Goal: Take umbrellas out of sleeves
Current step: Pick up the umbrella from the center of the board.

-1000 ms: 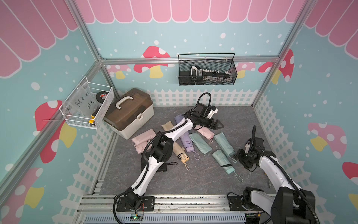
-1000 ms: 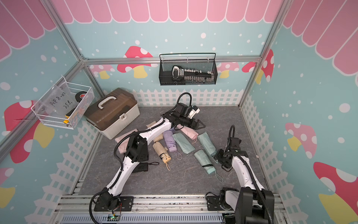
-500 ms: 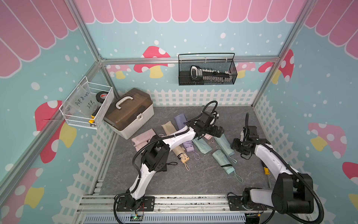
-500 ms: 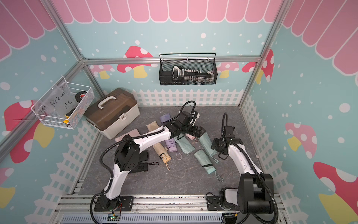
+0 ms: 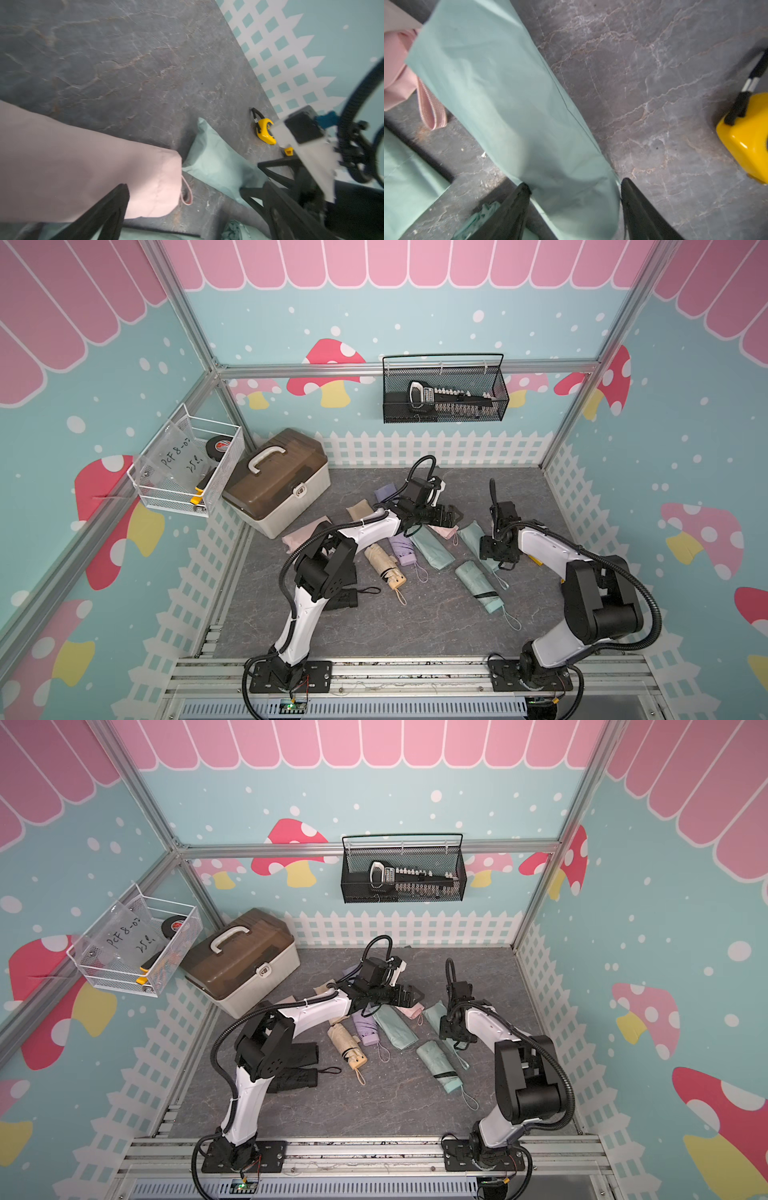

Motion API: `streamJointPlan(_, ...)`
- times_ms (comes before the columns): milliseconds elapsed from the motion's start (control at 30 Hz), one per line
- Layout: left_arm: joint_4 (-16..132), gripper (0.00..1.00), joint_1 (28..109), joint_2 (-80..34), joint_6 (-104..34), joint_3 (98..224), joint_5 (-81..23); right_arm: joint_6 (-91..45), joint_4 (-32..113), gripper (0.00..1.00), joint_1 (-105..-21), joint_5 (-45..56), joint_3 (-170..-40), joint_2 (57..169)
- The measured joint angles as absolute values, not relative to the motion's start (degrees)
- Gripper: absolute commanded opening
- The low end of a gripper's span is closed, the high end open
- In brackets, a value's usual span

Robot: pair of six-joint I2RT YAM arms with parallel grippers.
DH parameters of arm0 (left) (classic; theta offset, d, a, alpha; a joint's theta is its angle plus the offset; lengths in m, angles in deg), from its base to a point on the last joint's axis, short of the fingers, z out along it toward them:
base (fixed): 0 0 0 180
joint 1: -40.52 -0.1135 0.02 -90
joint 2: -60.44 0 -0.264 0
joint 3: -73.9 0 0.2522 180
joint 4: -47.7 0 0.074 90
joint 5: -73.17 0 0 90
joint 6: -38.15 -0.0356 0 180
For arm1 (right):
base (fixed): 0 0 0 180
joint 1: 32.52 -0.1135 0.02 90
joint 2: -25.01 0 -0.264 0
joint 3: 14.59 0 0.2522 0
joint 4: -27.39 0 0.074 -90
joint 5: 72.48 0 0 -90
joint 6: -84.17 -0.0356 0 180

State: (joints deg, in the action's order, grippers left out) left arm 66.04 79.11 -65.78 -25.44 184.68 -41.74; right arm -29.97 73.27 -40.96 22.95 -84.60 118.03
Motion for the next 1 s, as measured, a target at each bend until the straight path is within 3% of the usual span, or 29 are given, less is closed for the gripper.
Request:
streamJointPlan(233, 55.88, 0.99, 77.82, -66.02, -16.37, 183.06, -49.32, -29.95, 71.91, 0.64, -42.06, 23.78, -87.37, 124.36)
streamJointPlan(533, 58.81, 0.99, 77.66, -66.54, -18.10, 183.89, -48.93, -31.79, 71.50, 0.62, -39.46, 25.77, -88.05, 125.59)
streamJointPlan(667, 60.47, 0.99, 79.28, -69.10, -18.91, 187.26, -48.97, -31.83, 70.75, 0.49, -38.84, 24.99, -87.52, 125.33)
streamJointPlan(867, 63.88, 0.99, 79.89, -75.26, -19.08, 196.44, -50.05, -28.86, 67.47, 0.51, -38.60, 19.89, -83.44, 122.00)
streamJointPlan(1000, 67.42, 0.99, 79.11, -78.35, -19.06, 202.58, -50.09, -27.66, 67.26, 0.45, -38.63, 18.95, -82.96, 121.52)
